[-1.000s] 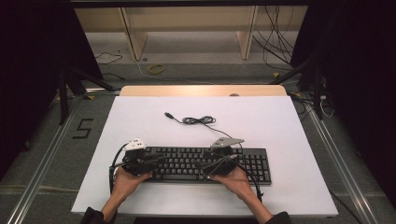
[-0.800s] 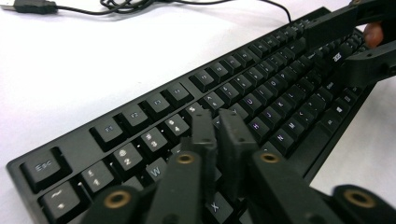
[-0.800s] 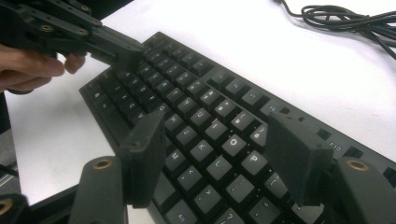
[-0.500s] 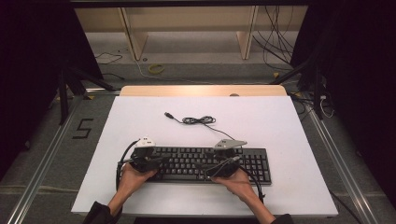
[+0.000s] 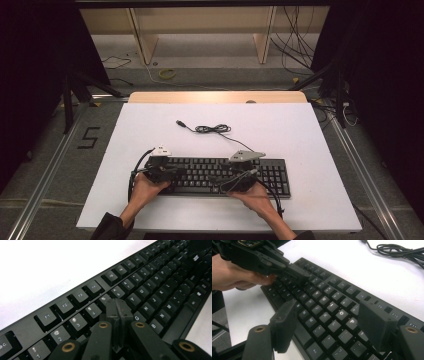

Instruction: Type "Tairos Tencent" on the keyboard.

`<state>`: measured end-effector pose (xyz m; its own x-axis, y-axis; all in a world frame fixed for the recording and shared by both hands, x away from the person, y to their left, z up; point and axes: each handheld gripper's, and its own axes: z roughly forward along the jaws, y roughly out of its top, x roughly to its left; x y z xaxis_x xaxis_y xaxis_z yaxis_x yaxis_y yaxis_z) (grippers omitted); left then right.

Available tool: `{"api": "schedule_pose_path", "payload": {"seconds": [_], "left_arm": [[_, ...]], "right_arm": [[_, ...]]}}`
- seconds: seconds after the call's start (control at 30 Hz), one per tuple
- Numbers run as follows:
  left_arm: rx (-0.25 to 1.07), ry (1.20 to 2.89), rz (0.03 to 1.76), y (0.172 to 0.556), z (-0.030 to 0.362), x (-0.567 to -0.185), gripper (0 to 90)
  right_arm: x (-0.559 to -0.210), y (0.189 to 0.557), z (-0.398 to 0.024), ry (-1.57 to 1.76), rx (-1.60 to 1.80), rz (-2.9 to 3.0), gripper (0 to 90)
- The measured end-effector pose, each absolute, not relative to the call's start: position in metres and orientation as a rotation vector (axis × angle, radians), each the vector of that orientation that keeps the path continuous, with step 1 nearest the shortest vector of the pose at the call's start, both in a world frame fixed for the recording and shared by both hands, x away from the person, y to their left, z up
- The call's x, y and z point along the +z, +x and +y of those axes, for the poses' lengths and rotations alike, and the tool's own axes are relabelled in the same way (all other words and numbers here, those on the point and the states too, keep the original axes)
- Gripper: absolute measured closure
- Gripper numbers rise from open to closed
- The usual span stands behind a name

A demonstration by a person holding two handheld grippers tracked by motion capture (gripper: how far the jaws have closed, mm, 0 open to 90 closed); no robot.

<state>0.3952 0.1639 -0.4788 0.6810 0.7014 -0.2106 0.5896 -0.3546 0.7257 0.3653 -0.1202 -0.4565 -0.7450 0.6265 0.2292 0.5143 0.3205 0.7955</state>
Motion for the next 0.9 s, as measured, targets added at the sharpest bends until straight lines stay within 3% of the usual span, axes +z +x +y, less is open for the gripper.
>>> {"api": "schedule_pose_path", "payload": {"seconds": [0.57,0.9], "left_arm": [[0.195,2.053,1.002,0.393,0.164,-0.477,88.7],[0.166,1.980,0.996,0.388,0.174,-0.468,72.3]], "right_arm": [[-0.455,0.365,-0.123,1.071,1.401,2.437,33.1],[-0.455,0.366,-0.123,1.070,1.401,2.429,33.3]]}}
